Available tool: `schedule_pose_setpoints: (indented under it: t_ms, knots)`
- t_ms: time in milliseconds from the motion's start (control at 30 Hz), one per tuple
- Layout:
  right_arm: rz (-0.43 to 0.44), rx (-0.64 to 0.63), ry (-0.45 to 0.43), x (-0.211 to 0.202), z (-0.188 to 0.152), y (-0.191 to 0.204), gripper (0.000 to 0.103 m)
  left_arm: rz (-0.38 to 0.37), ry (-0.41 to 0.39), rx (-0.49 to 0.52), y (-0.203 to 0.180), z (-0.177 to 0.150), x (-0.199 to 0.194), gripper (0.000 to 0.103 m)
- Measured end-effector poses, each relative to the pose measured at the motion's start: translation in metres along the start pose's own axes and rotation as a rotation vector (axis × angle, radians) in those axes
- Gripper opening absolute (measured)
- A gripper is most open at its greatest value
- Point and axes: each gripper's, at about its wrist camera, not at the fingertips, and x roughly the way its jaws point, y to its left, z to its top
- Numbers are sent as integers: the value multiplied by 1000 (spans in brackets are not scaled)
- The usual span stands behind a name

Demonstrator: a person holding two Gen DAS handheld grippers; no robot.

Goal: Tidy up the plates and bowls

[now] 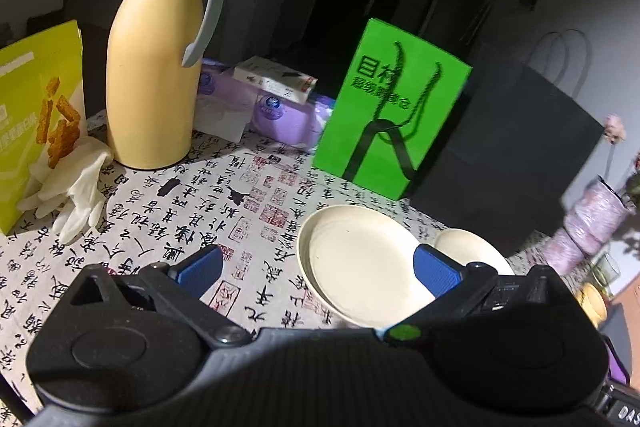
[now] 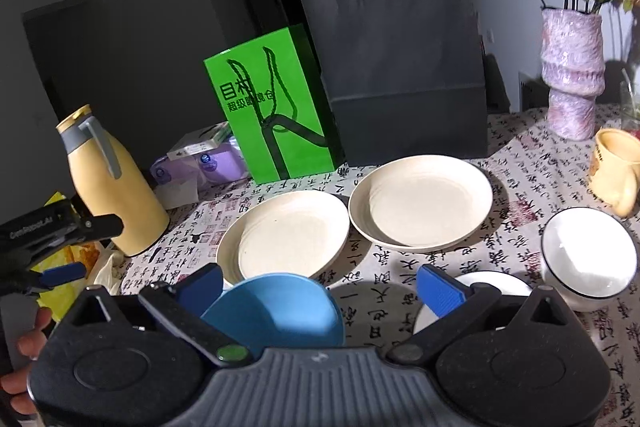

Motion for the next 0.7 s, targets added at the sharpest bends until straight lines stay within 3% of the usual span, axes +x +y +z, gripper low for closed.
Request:
schedule_pose_setpoints:
  t_ms: [400, 600, 700]
  knots:
    - [-27, 96, 94, 65, 35, 1, 100, 94, 13, -77, 4, 36, 73, 103]
    - [-79, 108, 150, 104, 40, 4, 88, 114, 15, -68, 15, 30, 108, 103]
    - [-109, 109, 172, 124, 41, 6, 81, 84, 38, -83, 28, 32, 120, 103]
